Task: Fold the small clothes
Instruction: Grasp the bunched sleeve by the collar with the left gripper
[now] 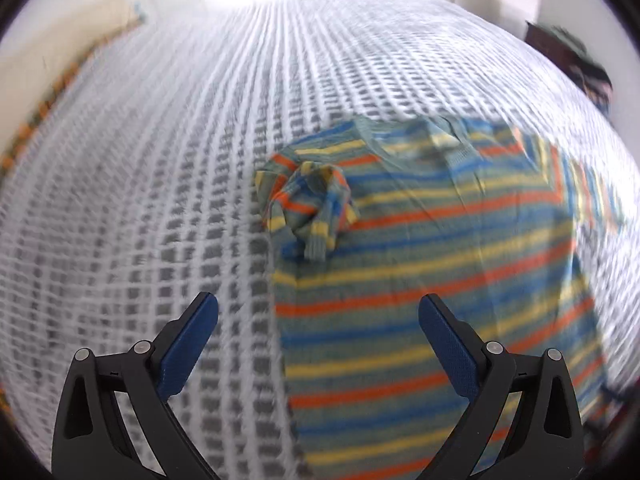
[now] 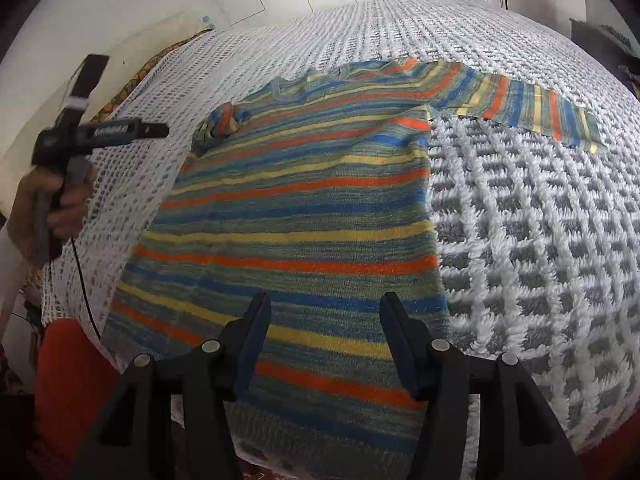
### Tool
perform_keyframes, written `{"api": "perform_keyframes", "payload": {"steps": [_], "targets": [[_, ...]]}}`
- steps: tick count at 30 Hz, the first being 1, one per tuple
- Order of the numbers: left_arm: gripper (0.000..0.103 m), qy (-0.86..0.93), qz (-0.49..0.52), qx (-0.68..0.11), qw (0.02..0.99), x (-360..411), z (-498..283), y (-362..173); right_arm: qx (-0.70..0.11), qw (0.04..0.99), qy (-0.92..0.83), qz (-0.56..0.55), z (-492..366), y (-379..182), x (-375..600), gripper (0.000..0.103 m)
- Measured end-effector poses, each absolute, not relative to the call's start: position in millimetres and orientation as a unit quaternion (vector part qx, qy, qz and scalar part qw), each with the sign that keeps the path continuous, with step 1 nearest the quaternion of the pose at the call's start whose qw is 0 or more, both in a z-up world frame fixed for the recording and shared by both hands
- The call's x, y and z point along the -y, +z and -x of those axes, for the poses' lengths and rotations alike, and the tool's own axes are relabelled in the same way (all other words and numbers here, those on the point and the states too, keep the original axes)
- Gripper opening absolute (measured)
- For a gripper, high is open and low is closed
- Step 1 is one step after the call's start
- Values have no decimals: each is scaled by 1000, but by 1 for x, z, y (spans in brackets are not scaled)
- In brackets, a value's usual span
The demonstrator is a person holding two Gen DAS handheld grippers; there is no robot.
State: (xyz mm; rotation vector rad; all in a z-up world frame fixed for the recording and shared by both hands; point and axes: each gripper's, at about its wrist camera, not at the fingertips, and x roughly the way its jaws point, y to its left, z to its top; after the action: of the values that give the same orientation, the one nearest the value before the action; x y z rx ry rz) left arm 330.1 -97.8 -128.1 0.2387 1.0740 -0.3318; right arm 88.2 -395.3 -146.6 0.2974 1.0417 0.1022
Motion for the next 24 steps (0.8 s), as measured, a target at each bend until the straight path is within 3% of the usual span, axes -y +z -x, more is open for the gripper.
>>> {"api": "perform_keyframes", "payload": {"steps": [2,5,7,9,10,14,20,22,24], "targets": [[78,-159,-80,-533,827,101,-363,-139,-497,854,50,-146,-91,-149,395,60],[56,-150,-107,-553,813,122,-385,-159,-495,855,54,-143,-91,-147,391,61],[51,-145,-121,-554,811,135,-392,-169,-492,857,57,-142,-89,-145,390,62],[15,-148,-132,-567,799,144,-393,-183,-491,858,56,-139,-87,-143,390,62],[3,-146,-137,-577,792,145,-393,-188,-490,859,54,-139,-87,-143,391,62],[1,-125,-53,-550,824,106,-391,-158,-480,864,51,-140,-87,-138,394,62],[3,44,142,-509,848,-71,-394,-124,-473,868,54,-140,-84,-135,395,62],[6,120,165,-512,835,-124,-386,-133,-474,867,57,-140,-85,-136,394,62],[16,150,171,-527,819,-159,-375,-145,-475,867,60,-138,-85,-136,391,62]]}}
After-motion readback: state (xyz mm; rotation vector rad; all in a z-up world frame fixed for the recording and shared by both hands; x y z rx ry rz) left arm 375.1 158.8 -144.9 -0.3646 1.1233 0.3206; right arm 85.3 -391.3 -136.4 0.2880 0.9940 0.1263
